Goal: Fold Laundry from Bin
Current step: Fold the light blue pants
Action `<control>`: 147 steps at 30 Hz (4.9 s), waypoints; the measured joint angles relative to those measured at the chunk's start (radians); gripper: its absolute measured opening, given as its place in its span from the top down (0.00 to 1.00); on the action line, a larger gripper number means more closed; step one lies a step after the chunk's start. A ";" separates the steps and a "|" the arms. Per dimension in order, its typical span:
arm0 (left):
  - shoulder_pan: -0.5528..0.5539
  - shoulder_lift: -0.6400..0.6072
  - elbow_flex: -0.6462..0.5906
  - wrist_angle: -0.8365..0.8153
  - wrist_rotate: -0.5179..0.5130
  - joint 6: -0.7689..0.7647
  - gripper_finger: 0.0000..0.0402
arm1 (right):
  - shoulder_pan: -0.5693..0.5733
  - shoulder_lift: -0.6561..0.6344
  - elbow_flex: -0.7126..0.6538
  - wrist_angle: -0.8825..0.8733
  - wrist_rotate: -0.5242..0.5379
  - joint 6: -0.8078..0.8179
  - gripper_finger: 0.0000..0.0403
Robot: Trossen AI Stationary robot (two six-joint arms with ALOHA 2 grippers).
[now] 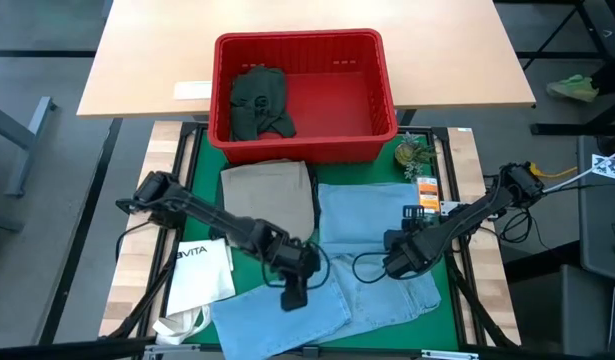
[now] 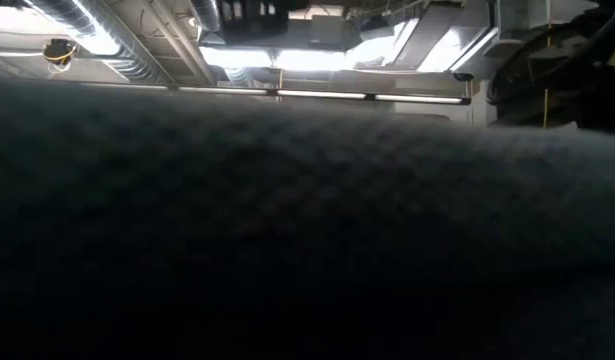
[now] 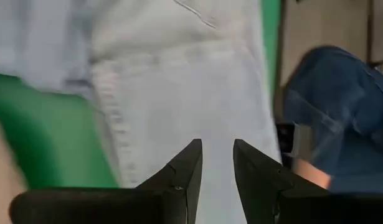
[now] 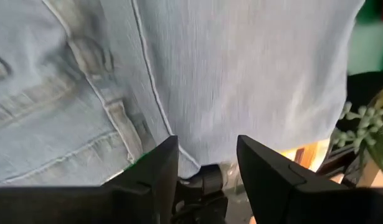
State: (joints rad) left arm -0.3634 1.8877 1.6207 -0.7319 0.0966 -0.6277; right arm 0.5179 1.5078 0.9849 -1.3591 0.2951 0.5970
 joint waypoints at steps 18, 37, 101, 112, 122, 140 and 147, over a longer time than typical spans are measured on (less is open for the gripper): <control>-0.122 0.000 0.000 -0.014 0.198 -0.438 0.37 | 0.000 0.000 0.010 0.003 0.027 -0.048 0.59; -0.512 0.040 0.000 -0.048 -0.203 -1.461 0.35 | 0.000 0.000 0.011 0.270 0.056 -0.272 0.59; -0.689 0.213 -0.112 -0.093 -0.214 -1.665 0.98 | 0.000 0.000 0.011 0.450 0.055 -0.424 0.59; -0.689 0.071 -0.113 -0.208 -0.160 -1.643 0.99 | 0.000 0.000 0.011 0.449 0.055 -0.432 0.59; -0.689 -0.076 -0.113 -0.232 -0.226 -1.575 1.00 | 0.000 -0.002 0.123 0.424 0.029 -0.587 0.59; -0.443 -0.184 -0.113 0.055 -0.616 -0.917 1.00 | 0.000 -0.002 0.416 0.341 0.030 -0.765 0.59; -0.262 -0.178 -0.112 0.372 -0.587 -0.499 1.00 | 0.000 -0.002 0.547 0.156 0.032 -0.771 0.59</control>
State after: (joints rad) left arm -0.6256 1.7097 1.5085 -0.3602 -0.4903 -1.1272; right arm 0.5179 1.5063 1.5319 -1.2031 0.3271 -0.1739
